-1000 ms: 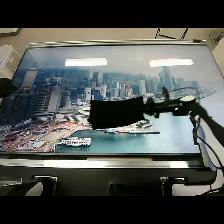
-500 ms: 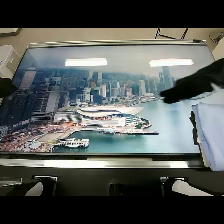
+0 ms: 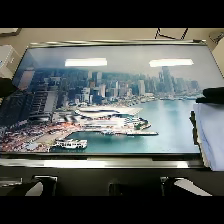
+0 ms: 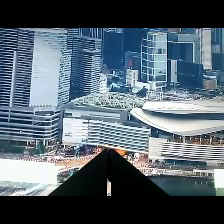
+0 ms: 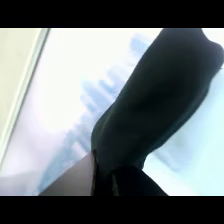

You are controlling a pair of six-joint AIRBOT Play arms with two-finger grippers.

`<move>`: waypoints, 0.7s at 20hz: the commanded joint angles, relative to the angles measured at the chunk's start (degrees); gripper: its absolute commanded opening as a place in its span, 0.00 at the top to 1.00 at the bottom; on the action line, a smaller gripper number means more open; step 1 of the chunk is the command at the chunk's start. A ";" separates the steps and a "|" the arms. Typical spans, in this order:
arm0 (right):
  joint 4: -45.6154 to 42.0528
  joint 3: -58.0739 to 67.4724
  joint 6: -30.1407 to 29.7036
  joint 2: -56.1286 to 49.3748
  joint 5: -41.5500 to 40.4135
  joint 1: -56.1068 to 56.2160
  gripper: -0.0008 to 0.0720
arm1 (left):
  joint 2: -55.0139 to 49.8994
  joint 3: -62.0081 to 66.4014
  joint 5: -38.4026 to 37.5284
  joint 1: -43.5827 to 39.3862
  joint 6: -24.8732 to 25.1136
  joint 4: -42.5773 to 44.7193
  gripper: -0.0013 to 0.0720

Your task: Fold the clothes and pants, and hang the long-sleeved shirts on hangers.

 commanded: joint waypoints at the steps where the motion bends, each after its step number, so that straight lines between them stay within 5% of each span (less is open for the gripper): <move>1: -11.17 -0.22 -1.79 1.01 7.98 -3.50 0.93 | -0.04 -0.02 0.09 0.04 0.22 -0.20 0.95; 3: -16.65 -3.26 -4.55 1.29 15.30 -3.28 0.93 | -0.04 -0.02 0.04 0.04 0.22 -0.20 0.95; 9: -33.20 -17.57 -6.91 8.24 15.47 -3.28 0.93 | -0.04 -0.02 0.04 0.04 0.20 -0.22 0.95; 13: -36.68 -30.01 -6.73 10.80 12.13 -3.28 0.93 | -0.04 -0.02 0.00 0.04 0.17 -0.22 0.95; 14: -36.63 -32.72 -6.71 11.23 10.36 -3.28 0.78 | -0.04 -0.02 -0.02 0.04 0.17 -0.24 0.95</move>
